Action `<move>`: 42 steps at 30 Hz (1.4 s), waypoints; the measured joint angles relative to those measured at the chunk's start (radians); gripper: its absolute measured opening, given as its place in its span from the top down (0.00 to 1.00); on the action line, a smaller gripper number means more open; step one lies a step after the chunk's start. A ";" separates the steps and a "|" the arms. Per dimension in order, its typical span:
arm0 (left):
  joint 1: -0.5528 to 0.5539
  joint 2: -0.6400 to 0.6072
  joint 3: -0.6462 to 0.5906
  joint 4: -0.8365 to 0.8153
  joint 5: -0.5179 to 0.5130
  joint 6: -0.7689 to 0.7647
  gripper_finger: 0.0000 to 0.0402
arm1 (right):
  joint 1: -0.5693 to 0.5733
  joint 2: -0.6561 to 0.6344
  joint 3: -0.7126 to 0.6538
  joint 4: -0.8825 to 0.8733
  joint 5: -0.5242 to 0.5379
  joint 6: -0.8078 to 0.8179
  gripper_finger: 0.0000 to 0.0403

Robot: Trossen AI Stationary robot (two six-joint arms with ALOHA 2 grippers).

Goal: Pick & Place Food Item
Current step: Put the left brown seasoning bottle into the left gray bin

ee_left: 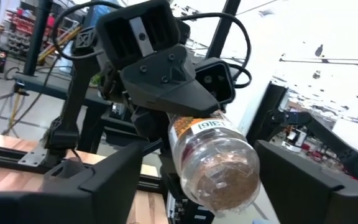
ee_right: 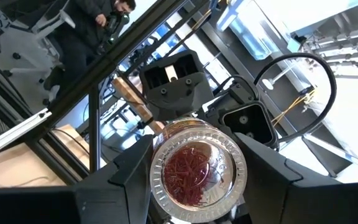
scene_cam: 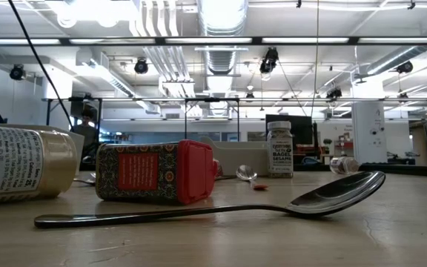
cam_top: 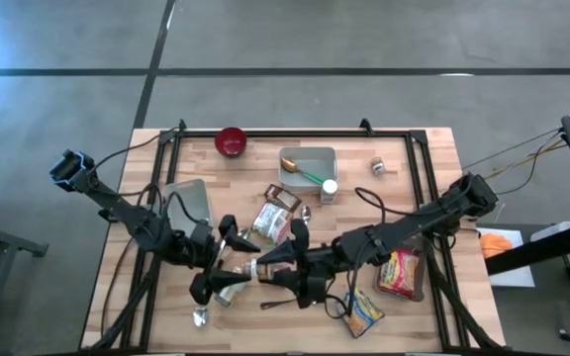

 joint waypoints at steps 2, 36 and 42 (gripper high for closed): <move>0.006 0.000 0.000 0.002 0.026 0.000 0.32 | -0.002 0.000 0.000 0.000 -0.014 0.000 0.54; 0.010 0.000 0.000 -0.050 -0.029 -0.033 0.60 | -0.019 0.000 0.000 -0.004 0.018 0.075 0.21; 0.010 -0.012 0.000 -0.079 -0.051 -0.058 0.60 | -0.019 0.000 0.000 -0.006 0.082 0.077 0.15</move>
